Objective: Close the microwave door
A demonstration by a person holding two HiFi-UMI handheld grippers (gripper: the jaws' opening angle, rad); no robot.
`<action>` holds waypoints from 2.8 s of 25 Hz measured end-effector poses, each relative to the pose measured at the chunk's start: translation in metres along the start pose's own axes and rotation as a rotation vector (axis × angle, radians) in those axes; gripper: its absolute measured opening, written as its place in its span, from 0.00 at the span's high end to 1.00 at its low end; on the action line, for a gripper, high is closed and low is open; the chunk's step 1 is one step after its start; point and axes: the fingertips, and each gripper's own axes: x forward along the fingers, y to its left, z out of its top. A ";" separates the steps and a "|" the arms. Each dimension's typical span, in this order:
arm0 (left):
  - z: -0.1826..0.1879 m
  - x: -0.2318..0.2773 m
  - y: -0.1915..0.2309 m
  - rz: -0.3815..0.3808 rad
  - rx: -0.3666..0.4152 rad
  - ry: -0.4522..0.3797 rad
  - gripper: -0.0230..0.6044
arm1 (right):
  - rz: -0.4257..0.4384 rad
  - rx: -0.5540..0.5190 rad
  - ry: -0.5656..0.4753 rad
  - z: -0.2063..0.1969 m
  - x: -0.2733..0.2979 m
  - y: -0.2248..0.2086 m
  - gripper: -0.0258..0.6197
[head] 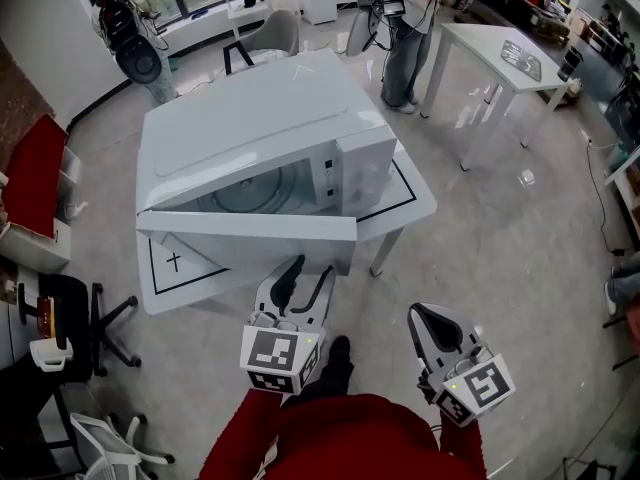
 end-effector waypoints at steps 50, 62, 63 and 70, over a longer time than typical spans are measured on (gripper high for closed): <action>0.021 0.063 0.047 0.067 -0.081 -0.026 0.73 | -0.062 0.032 0.030 0.013 0.054 -0.045 0.94; 0.022 0.065 0.055 0.074 -0.102 -0.004 0.77 | -0.048 0.033 0.038 0.012 0.058 -0.040 0.94; 0.022 0.065 0.055 0.073 -0.102 -0.002 0.77 | -0.047 0.034 0.040 0.011 0.058 -0.039 0.94; 0.017 0.073 0.053 0.061 -0.089 0.023 0.81 | -0.059 0.035 0.036 0.010 0.054 -0.041 0.94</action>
